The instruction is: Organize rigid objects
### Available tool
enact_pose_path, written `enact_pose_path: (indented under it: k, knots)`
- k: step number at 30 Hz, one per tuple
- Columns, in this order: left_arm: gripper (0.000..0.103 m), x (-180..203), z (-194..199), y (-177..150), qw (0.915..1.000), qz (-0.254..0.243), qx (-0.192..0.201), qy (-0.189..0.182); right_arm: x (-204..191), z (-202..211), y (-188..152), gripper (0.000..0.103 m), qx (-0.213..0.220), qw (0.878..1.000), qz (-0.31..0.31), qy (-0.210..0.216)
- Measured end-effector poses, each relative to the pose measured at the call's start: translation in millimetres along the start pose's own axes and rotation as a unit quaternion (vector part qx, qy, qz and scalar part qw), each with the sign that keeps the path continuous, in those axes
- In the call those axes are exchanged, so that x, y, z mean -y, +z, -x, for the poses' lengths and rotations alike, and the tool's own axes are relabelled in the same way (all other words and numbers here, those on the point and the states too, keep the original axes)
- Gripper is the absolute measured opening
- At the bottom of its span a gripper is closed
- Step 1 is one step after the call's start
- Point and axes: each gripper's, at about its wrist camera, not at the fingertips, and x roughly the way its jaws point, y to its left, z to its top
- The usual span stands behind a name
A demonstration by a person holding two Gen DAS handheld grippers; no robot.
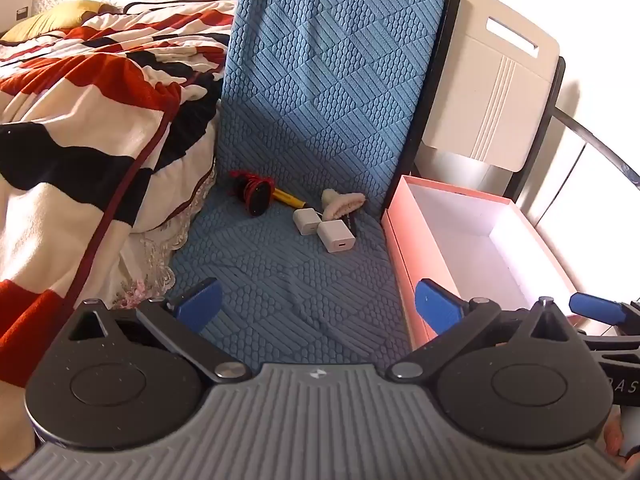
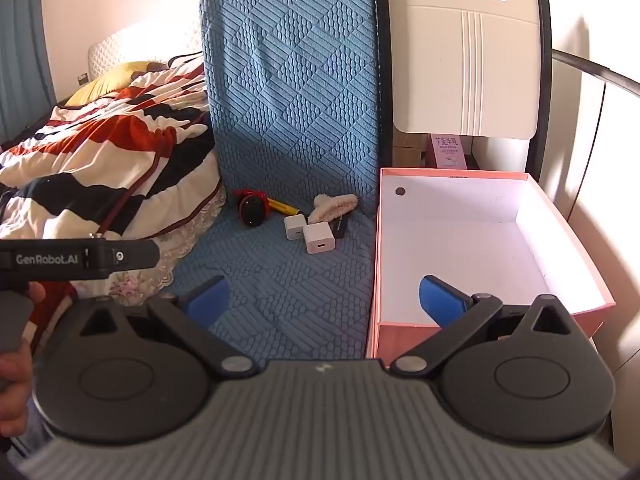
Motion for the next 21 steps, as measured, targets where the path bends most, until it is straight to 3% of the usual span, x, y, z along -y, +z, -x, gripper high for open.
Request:
enact_pose_path:
  k: [21]
  knots:
    - [0.103, -2.2, -7.6, 8.6, 0.9999, -0.014, -0.009, 0.003, 4.8, 1.9, -11.7, 0.103, -0.014, 1.000, -0.018, -0.002]
